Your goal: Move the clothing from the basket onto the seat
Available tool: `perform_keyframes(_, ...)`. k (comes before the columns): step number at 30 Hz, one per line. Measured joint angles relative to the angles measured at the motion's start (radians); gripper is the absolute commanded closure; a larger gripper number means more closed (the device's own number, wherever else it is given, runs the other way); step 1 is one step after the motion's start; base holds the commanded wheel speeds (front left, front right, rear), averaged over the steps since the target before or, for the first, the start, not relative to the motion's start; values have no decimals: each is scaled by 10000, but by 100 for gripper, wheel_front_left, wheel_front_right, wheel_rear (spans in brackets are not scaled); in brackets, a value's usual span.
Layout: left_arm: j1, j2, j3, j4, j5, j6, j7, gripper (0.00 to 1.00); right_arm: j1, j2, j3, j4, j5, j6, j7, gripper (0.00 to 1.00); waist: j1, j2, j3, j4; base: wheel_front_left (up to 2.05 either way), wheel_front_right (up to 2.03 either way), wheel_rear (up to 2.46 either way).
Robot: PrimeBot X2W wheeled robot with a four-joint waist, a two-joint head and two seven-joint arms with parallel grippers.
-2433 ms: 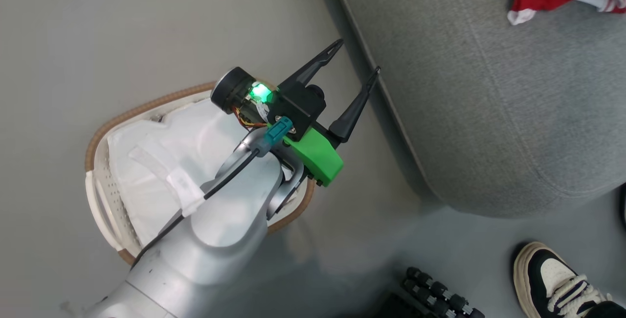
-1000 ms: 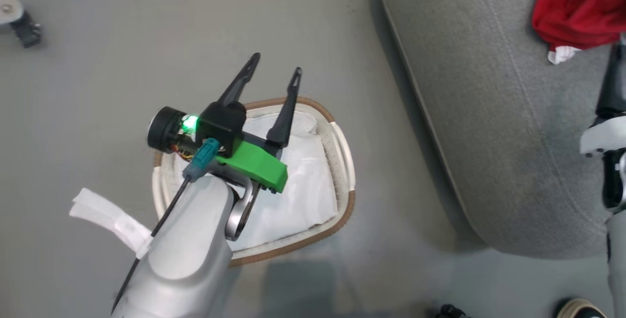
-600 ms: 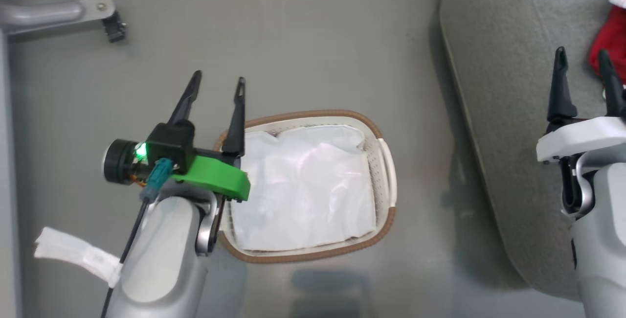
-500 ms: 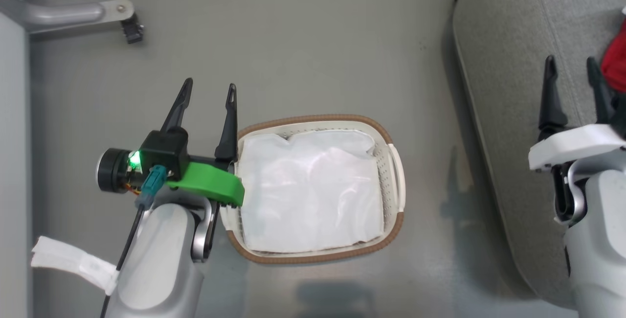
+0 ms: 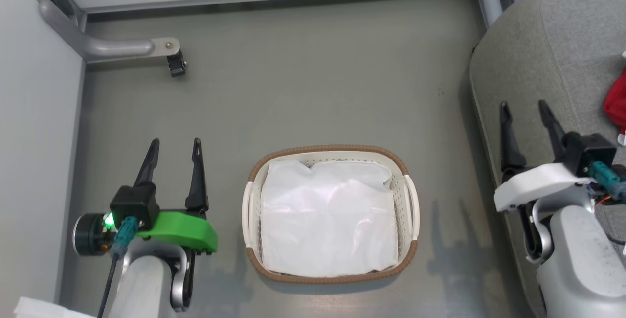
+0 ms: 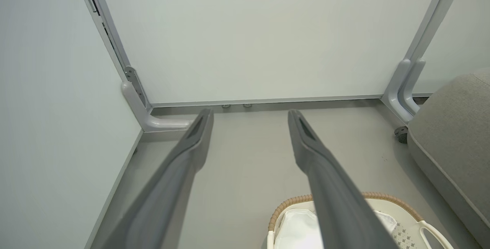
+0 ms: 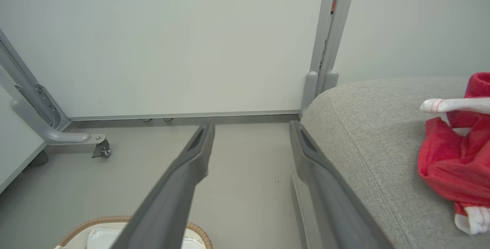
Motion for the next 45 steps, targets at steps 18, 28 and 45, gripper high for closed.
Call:
perform_keyframes(18, 1663, -4, 483, -537, -146, -48, 0, 0, 1422, 339, 577, -721, 13, 0, -2, 0, 0, 0, -1305, -82, 0, 0, 0)
perform_keyframes(28, 2365, -6, 777, -508, -276, -240, 0, 0, 2234, 412, 895, -564, 42, 0, -2, 0, 0, 0, -2072, -159, 0, 0, 0)
perform_keyframes(45, 2792, -6, 677, -566, -543, -236, 0, 0, 2746, 460, 1047, -472, 94, 0, -2, 0, 0, 0, -2460, -286, 0, 0, 0)
